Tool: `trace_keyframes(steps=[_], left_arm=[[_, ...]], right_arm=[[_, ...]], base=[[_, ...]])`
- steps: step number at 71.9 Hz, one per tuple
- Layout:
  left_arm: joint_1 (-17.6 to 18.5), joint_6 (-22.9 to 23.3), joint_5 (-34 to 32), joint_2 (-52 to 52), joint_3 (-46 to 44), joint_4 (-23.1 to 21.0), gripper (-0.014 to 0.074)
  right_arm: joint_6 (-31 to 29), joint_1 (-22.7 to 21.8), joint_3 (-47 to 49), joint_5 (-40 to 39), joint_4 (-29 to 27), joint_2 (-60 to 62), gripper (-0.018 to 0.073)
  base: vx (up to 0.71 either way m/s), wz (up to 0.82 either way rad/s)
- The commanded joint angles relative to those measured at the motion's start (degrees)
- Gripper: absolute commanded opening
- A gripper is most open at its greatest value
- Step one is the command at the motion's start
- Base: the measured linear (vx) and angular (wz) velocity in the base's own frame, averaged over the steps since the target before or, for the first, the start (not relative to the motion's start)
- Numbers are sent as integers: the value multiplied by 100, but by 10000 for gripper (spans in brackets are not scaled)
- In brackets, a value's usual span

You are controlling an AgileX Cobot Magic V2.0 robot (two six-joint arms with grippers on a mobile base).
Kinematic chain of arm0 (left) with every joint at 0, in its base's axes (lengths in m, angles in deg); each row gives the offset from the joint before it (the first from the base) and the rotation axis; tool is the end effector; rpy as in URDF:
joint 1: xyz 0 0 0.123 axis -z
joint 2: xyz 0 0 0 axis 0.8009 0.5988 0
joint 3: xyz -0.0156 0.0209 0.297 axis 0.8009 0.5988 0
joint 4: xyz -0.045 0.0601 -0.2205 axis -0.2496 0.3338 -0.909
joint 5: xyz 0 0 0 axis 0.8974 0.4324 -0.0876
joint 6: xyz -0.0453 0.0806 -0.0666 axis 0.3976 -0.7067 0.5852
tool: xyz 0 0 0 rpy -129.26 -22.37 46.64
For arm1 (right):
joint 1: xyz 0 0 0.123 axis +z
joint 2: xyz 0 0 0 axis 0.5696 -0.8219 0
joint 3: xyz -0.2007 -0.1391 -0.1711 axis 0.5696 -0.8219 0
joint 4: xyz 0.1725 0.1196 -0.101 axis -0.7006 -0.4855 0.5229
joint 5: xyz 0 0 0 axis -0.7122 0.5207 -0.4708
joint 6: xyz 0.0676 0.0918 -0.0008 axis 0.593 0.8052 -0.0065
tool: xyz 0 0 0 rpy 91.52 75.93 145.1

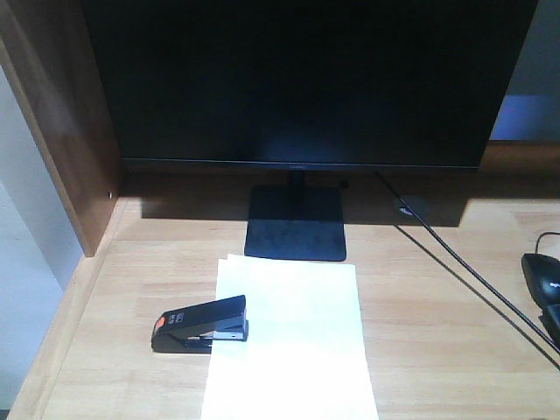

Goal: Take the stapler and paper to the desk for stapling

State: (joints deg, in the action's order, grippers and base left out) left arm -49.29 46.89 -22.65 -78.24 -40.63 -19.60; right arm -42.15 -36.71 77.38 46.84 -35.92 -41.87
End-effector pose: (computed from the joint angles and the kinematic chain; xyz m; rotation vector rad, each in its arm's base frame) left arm 0.0468 -0.0051 0.1928 0.0895 1.6197 -0.0457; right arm 0.0467 -0.0007 0.1845 0.0582 1.6906 0.0114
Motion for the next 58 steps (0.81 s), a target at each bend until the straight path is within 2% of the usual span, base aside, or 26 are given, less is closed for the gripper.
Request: trace_keyframes(steps=[1, 58], left_arm=[[7, 60, -433, -78, 135, -75, -8], [7, 60, -426, -78, 135, -75, -8]], right_arm=[[-86, -39, -79, -425, -17, 63, -3], [-86, -39, -79, -425, -17, 63, -3]], base=[[0, 0], [0, 0]])
